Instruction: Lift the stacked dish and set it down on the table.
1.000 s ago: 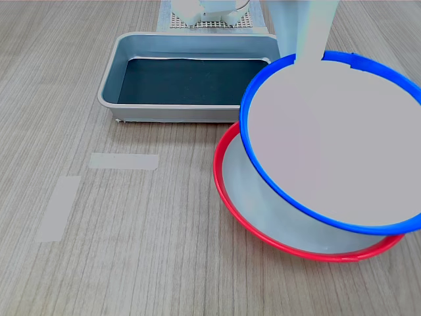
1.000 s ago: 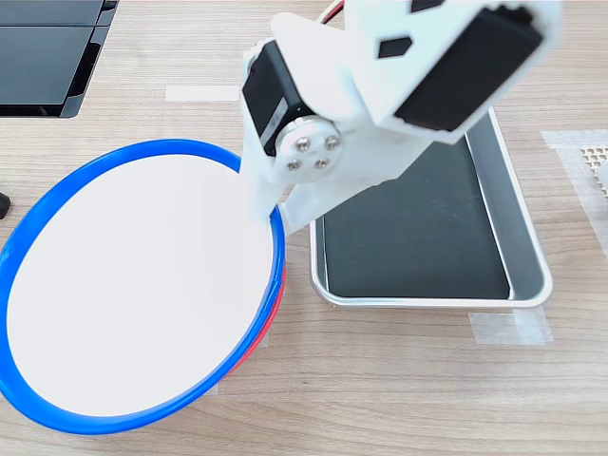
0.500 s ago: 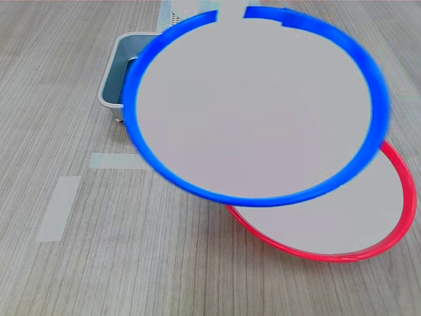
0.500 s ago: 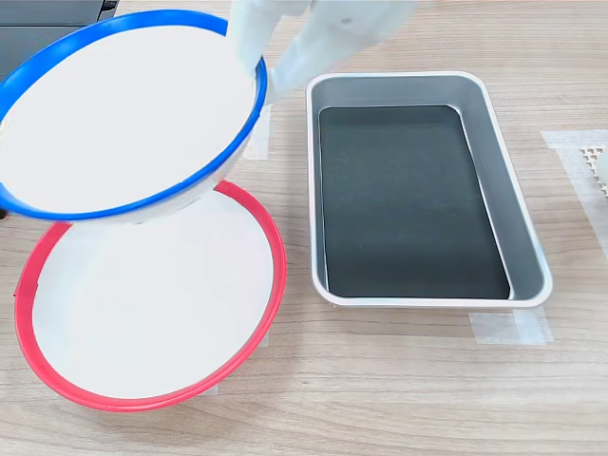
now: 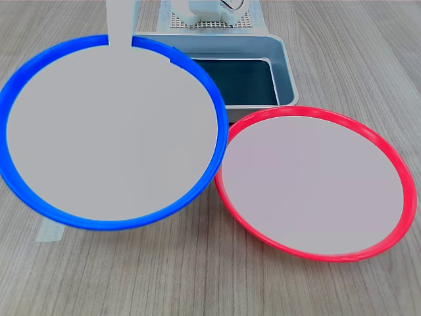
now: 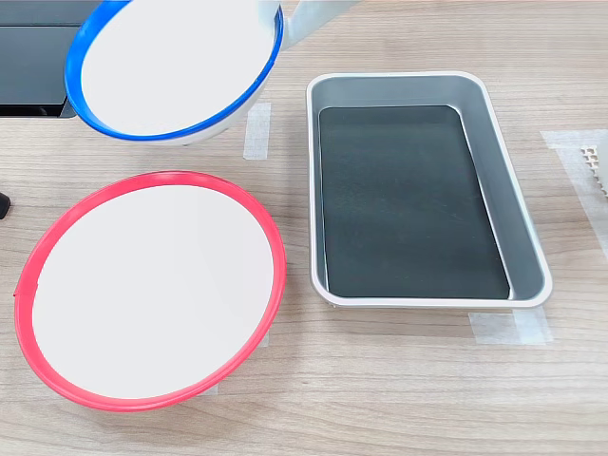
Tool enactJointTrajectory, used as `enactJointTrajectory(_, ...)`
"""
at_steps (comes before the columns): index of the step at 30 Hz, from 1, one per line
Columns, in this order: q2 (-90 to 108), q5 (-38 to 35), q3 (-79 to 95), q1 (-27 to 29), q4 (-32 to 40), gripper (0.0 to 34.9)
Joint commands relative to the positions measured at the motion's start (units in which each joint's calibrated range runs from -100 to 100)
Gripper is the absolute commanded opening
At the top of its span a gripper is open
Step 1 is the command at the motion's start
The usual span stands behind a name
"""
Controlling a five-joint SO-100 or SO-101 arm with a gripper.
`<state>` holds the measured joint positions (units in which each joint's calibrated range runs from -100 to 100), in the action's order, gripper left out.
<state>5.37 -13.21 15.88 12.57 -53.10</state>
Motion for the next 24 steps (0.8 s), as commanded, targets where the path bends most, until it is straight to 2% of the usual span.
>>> enactJointTrajectory(1,-0.13,-0.83,1.83,2.26,3.37,0.0)
enactJointTrajectory(10,-4.65,-1.42,5.74,3.20,9.97,0.0)
enactJointTrajectory(24,-8.06,-1.56,7.83,2.16,14.51,0.0)
